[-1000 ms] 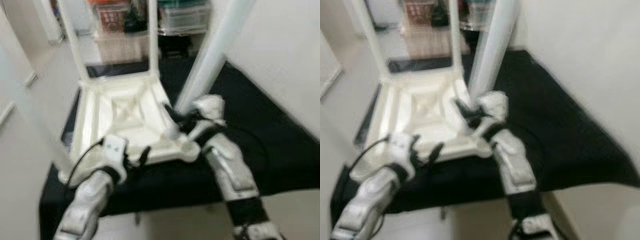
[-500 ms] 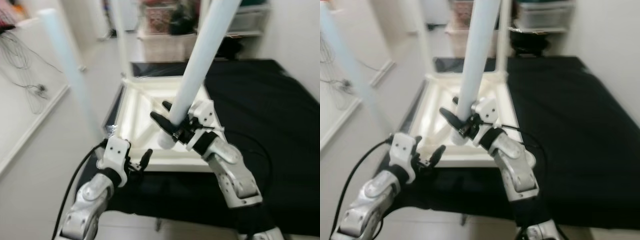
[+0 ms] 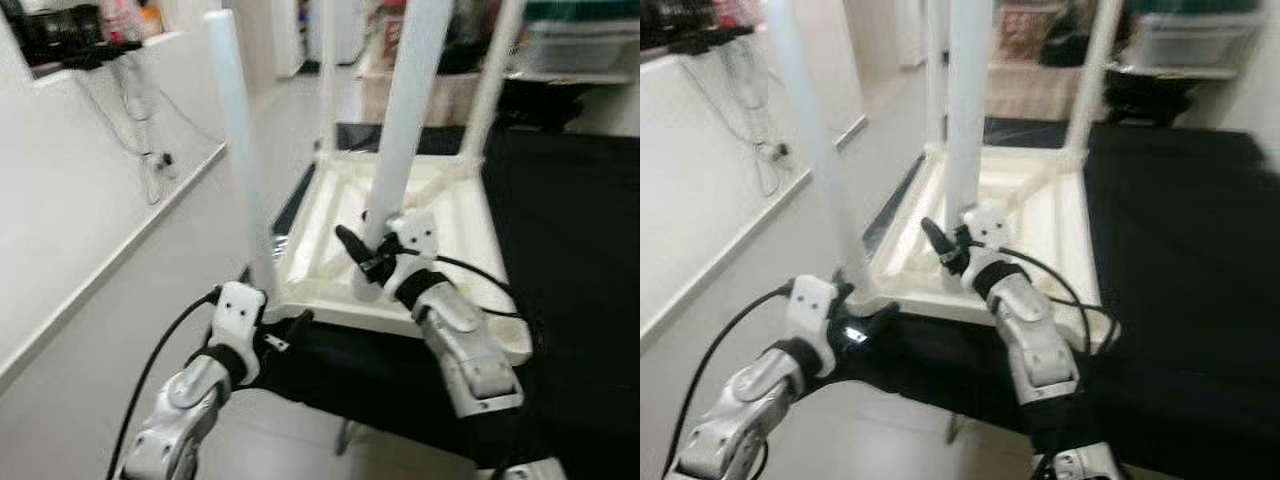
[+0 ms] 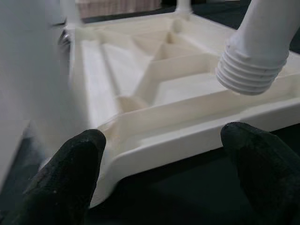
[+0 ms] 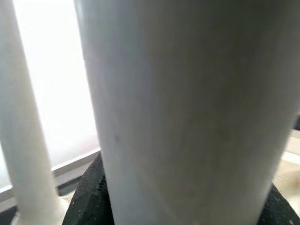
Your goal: Building children table
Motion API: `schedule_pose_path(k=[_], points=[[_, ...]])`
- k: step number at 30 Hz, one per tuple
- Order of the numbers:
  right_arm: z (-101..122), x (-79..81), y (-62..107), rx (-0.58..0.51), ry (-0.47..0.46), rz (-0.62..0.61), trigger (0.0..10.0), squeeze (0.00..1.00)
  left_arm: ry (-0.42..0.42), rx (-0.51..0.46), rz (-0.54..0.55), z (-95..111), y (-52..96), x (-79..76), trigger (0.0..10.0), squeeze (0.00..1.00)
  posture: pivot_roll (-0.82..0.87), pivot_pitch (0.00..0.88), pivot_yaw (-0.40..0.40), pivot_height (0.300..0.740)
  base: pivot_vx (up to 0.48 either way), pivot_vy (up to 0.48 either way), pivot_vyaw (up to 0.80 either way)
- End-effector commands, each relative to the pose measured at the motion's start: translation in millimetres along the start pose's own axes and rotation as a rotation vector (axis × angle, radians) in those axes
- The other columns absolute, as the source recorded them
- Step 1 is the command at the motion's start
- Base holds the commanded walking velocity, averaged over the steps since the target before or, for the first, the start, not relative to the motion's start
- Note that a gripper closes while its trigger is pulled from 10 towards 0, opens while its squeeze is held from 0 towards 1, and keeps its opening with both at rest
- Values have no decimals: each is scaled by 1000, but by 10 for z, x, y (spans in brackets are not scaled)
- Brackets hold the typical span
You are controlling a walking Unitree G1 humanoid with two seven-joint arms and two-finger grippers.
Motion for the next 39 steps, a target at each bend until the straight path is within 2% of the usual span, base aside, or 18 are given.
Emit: schedule_pose_path(k=[1,3,7,16,18,25,29,39], points=[[85,-81,-13,-52,28,-47,10000,0,13,11,-18,-14,9,-27,10000,0,25,96,51,740,0,0,0],[109,-106,-15,-72,48,-74,10000,0,16,11,-25,-13,9,-33,10000,0,25,96,51,740,0,0,0],[134,9,-26,-87,-14,57,10000,0,13,6,-50,1,18,-68,10000,0,27,99,50,740,0,0,0],[200,-45,-28,-112,4,90,10000,0,15,5,-87,12,42,-121,10000,0,31,109,51,740,0,0,0],[215,-50,-32,-115,11,111,10000,0,5,15,-119,8,64,-164,10000,0,32,117,48,740,0,-426,0],[228,-37,-35,-119,9,129,10000,0,20,8,-106,13,71,-158,10000,0,37,123,44,740,0,-469,0],[295,61,-41,-156,9,194,10000,0,62,-3,-81,16,82,-128,10000,0,35,120,46,740,0,0,0],[338,149,-16,-176,15,305,10000,0,58,14,-123,-7,95,-180,10000,0,38,116,44,740,0,0,0]])
Point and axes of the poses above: a point about 5 cm out from each wrist's last joint towards the gripper, its own y axis pointing back from the gripper into the wrist, its own z axis along the axis of the wrist's last joint, x = y × z, the point moved 4 cm from there along -y, pointing out of the wrist towards the gripper, and after that the axes turned 10 degrees about y, right-handed, at the moved point
